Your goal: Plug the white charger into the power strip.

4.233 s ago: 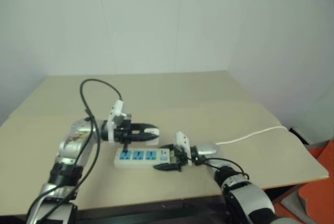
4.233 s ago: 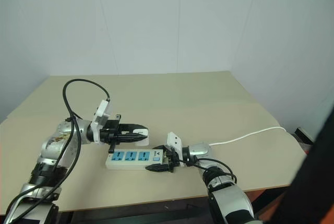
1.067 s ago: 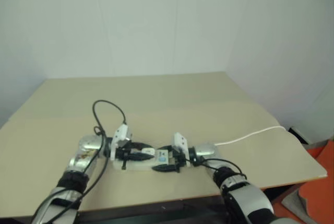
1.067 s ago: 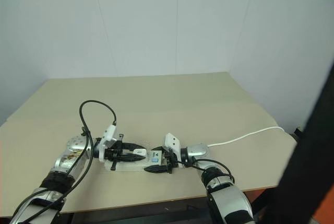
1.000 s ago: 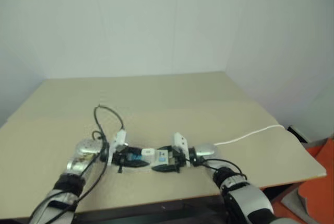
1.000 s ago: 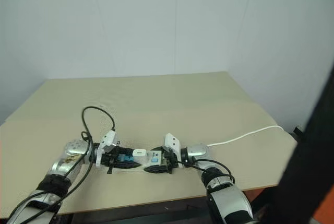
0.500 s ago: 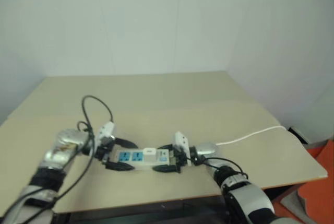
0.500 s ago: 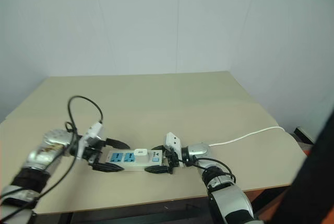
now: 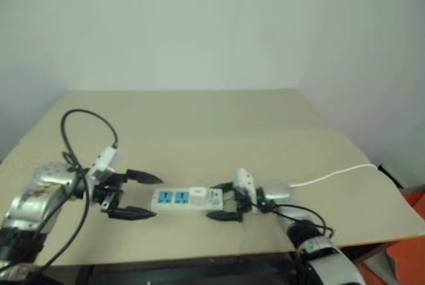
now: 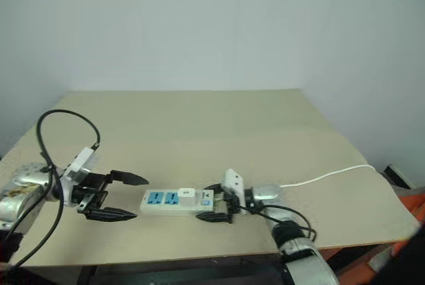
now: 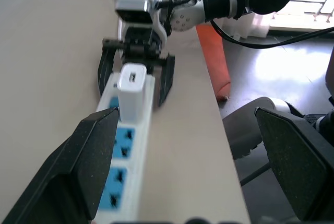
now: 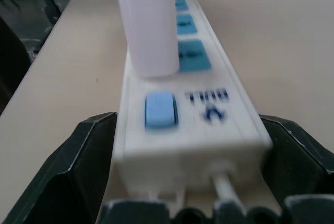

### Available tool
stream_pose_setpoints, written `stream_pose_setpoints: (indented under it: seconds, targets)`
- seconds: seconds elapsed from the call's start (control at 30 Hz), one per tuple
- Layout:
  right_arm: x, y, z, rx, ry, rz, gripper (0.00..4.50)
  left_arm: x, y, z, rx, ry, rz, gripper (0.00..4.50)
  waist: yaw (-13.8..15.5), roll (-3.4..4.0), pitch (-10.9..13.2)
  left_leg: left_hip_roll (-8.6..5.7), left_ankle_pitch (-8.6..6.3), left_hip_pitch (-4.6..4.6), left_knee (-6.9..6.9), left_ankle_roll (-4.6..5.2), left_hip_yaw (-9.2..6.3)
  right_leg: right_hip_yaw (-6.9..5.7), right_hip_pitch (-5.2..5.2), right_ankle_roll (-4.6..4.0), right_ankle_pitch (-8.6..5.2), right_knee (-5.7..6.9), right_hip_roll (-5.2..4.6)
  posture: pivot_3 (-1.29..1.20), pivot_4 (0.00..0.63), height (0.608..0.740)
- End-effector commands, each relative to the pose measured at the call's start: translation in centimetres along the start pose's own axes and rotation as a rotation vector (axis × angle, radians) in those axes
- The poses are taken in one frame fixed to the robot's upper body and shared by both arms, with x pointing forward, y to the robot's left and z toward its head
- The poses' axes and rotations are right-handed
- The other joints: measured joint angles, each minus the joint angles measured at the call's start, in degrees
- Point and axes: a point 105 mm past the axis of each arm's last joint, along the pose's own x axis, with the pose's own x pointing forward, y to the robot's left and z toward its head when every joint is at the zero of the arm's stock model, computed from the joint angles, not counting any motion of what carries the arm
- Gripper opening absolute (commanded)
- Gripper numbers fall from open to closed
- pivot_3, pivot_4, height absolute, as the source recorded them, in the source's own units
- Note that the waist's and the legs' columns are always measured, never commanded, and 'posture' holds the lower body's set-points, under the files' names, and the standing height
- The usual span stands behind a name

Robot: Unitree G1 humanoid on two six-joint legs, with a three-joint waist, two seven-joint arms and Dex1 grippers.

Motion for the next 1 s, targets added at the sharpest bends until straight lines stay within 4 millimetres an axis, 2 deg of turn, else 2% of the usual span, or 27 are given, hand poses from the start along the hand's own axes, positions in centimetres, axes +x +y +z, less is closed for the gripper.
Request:
stream_pose_setpoints:
  seconds: [0.03,0.23,0.37,0.53,0.67,0.77,0.9,1.0]
  targets:
    - [-3.1,-0.2,3.1,-0.069,-0.052,-0.072,4.48,-0.8,-0.5,1.4,0.055,-0.017,0.056,4.5,0.6,0.0,0.0,0.0,0.0,-0.08,0.02,0.0,0.01,0.0,-0.08,0.02,0.01,-0.02,0.0,0.0,0.15,0.74]
    - [-7.6,0.7,4.3,-0.05,-0.029,-0.189,4.48,-1.3,-1.6,0.8,0.018,-0.006,0.119,4.5,0.8,-0.01,0.0,0.01,-0.17,-0.06,0.0,-0.27,0.04,0.01,-0.13,0.01,0.01,-0.06,-0.03,0.0,0.15,0.74]
    - [-9.2,1.0,4.8,-0.016,-0.015,-0.289,4.48,-1.7,-1.6,0.4,0.013,-0.001,0.202,4.5,0.9,-0.03,0.0,0.0,-0.22,-0.08,0.0,-0.35,0.06,0.01,-0.14,0.01,0.01,-0.1,-0.07,0.0,0.15,0.74]
    - [-9.0,1.4,4.3,0.005,0.147,-0.409,4.48,-1.6,-0.4,0.2,0.009,-0.03,0.355,4.5,1.0,-0.02,0.1,-0.05,-0.24,-0.08,0.02,-0.39,0.07,0.0,-0.12,0.01,0.01,-0.19,-0.17,0.0,0.15,0.74]
    - [-9.1,0.4,5.2,0.016,0.127,-0.531,4.48,-1.1,0.1,0.7,0.038,-0.024,0.369,4.5,1.0,-0.03,0.1,-0.05,-0.26,-0.14,0.0,-0.42,0.08,-0.01,-0.08,0.08,0.06,-0.47,-0.17,0.0,0.15,0.74]
    - [-9.0,-0.1,6.2,0.008,0.057,-0.575,4.48,-0.7,0.6,0.9,0.058,-0.011,0.384,4.5,1.2,-0.03,0.1,-0.1,-0.26,-0.23,0.02,-0.42,0.08,0.01,-0.02,0.18,0.12,-0.63,-0.21,0.0,0.15,0.74]
    - [-9.1,-0.5,6.5,-0.043,0.039,-0.583,4.48,0.0,1.1,1.4,0.044,-0.019,0.434,4.5,1.4,-0.03,0.1,-0.12,-0.21,-0.33,0.02,-0.35,0.08,0.03,0.01,0.25,0.16,-0.72,-0.21,0.0,0.15,0.74]
    - [-10.0,-1.1,6.4,-0.07,0.007,-0.607,4.48,0.9,2.7,2.0,-0.002,-0.058,0.509,4.5,1.6,-0.03,0.1,-0.12,-0.19,-0.31,0.04,-0.3,0.08,0.03,0.03,0.3,0.19,-0.73,-0.2,0.0,0.15,0.74]
